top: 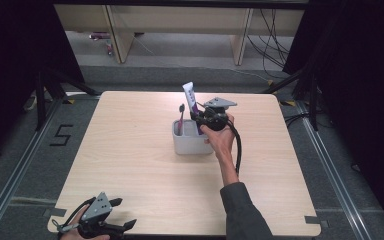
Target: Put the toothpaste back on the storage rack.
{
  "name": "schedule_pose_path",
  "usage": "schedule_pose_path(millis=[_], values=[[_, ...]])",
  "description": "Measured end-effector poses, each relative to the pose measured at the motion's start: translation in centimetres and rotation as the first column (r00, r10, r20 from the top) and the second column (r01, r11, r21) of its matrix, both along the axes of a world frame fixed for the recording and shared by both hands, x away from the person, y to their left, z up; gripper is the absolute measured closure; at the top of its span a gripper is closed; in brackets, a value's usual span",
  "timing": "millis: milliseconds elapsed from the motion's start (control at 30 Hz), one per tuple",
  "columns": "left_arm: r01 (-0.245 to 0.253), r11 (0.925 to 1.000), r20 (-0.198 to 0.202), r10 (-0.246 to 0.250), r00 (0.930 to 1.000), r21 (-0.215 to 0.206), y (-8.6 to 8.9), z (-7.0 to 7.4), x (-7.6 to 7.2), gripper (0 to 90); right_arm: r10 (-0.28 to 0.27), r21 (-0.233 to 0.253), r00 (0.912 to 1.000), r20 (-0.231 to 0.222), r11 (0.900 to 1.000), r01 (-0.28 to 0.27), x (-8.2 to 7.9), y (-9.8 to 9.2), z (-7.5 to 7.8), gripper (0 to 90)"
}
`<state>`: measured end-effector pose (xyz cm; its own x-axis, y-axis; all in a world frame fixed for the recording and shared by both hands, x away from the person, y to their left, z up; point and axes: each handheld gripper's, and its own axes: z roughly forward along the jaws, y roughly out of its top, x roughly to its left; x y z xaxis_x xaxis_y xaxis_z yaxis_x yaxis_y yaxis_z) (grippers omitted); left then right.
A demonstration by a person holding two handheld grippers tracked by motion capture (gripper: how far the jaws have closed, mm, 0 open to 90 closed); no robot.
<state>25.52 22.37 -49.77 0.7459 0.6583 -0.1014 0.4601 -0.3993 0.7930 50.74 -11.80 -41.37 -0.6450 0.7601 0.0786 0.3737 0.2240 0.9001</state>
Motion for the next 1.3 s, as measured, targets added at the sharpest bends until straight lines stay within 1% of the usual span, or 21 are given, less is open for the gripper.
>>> schedule_pose_path(millis=[67,133,400,433,500,567,600,633,700,733,767,800,833,867,967,1067,1133,1167,1200,1267,1300], values=[[-0.002,1.0000,0.003,0.002,1.0000,-0.009,0.0,0.0,0.0,16.1,-0.006,-0.001,0.9999,0.011,1.000,0.006,0.0,0.0,-0.2,74.9],[-0.004,1.0000,0.011,0.004,0.9999,0.002,0.0,0.0,0.0,16.1,-0.003,0.017,0.9999,-0.012,1.000,0.003,-0.1,0.0,-0.5,74.7],[-0.009,1.0000,0.010,0.009,0.9999,-0.004,-0.1,-0.1,0.0,16.1,-0.004,0.002,1.0000,-0.003,1.000,0.004,-0.2,-0.5,-1.1,74.1],[-0.009,1.0000,0.009,0.009,0.9999,-0.003,-0.1,-0.1,0.0,16.1,-0.010,0.002,0.9994,-0.032,1.000,0.010,-0.4,-0.5,-1.0,73.9],[-0.004,1.0000,-0.003,0.004,1.0000,0.002,-0.1,-0.1,0.0,16.1,-0.013,-0.001,0.9998,-0.018,1.000,0.013,-0.4,-0.5,-1.2,73.2],[0.004,0.9995,0.004,-0.004,1.0000,0.030,0.1,-0.1,0.1,16.1,-0.001,-0.007,0.9998,-0.018,1.000,0.001,-0.4,-0.5,-1.2,72.8],[0.004,0.9996,0.003,-0.004,1.0000,0.029,0.1,-0.1,0.1,16.1,-0.007,-0.014,0.9997,-0.025,1.000,0.007,-0.5,-0.4,-1.2,72.8],[-0.001,1.0000,0.000,0.001,1.0000,0.007,0.0,-0.1,0.0,16.1,-0.008,-0.023,0.9999,-0.015,1.000,0.007,-0.5,-0.4,-1.2,72.7],[0.005,0.9995,0.004,-0.005,1.0000,0.030,0.1,-0.1,0.1,16.1,-0.008,-0.043,0.9998,-0.020,0.999,0.007,-0.6,-0.4,-1.0,72.6],[-0.002,1.0000,0.002,0.002,1.0000,0.009,0.0,-0.1,0.0,16.1,0.001,-0.053,0.9999,-0.014,0.999,-0.002,-0.5,-0.4,-1.0,72.4],[0.003,0.9999,-0.003,-0.003,1.0000,0.013,0.0,-0.1,0.0,16.1,0.000,-0.056,0.9998,-0.018,0.998,-0.001,-0.6,-0.4,-1.1,72.2],[-0.002,1.0000,0.004,0.002,1.0000,0.003,-0.1,-0.1,0.0,16.1,0.002,-0.038,0.9996,-0.027,0.999,-0.003,-0.7,-0.2,-1.2,71.7],[-0.004,1.0000,0.006,0.004,1.0000,0.002,-0.1,-0.1,0.0,16.1,0.019,-0.062,0.9998,-0.002,0.998,-0.019,-0.6,-0.3,-1.2,71.2],[-0.003,1.0000,0.007,0.003,1.0000,0.007,0.0,-0.1,0.0,16.1,0.002,-0.051,0.9998,-0.020,0.999,-0.003,-0.8,-0.3,-1.2,70.7],[0.002,1.0000,0.001,-0.002,1.0000,0.002,-0.1,-0.1,0.0,16.1,0.021,-0.080,0.9997,-0.006,0.997,-0.022,-0.8,-0.4,-1.2,68.2],[0.000,1.0000,0.005,0.000,1.0000,0.005,0.0,-0.1,0.0,16.1,0.002,-0.043,0.9999,-0.015,0.999,-0.003,-1.1,-0.6,-1.2,65.1],[-0.006,0.9999,0.006,0.006,1.0000,0.010,0.0,-0.1,0.0,16.1,0.008,-0.005,0.9999,0.007,1.000,-0.008,-1.3,-0.9,-0.7,70.1],[0.009,0.9996,0.000,-0.009,1.0000,0.028,0.1,0.0,0.1,16.1,0.020,0.011,0.9992,0.034,1.000,-0.021,-1.3,-1.0,-0.5,68.5],[-0.003,1.0000,0.001,0.003,1.0000,-0.001,-0.1,-0.1,0.0,16.1,0.020,0.020,0.9997,0.015,1.000,-0.021,-1.4,-1.1,-0.2,65.9],[0.000,1.0000,0.005,0.000,1.0000,0.003,-0.1,-0.1,0.0,16.1,0.029,0.014,0.9992,0.027,0.999,-0.029,-1.6,-1.1,0.2,64.9],[-0.002,0.9999,0.009,0.002,1.0000,0.010,-0.1,-0.1,0.0,16.1,0.024,0.012,0.9995,0.018,1.000,-0.024,-1.9,-1.0,0.4,64.4]])
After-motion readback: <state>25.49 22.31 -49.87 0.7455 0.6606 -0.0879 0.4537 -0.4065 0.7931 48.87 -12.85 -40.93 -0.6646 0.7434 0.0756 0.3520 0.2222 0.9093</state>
